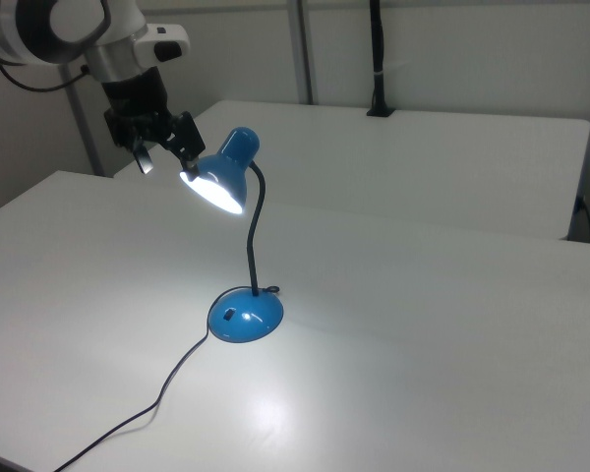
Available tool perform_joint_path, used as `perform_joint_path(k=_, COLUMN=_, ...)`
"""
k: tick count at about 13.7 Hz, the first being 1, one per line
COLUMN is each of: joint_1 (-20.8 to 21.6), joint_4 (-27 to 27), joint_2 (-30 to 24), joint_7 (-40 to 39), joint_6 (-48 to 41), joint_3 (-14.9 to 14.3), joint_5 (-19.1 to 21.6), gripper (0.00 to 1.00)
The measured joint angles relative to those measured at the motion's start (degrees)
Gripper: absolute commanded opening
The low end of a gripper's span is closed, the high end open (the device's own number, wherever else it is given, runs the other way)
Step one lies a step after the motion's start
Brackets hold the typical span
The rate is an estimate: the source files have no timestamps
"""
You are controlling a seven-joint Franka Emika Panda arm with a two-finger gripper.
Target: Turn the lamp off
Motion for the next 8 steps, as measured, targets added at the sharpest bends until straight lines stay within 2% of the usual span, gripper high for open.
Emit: perform_joint_path(k=8, joint_1=0.6, joint_4=0.0, joint_2=0.2, joint_7=0.0, joint_6=-0.1, joint_3=0.0, joint_5=0.0, gripper=1.00)
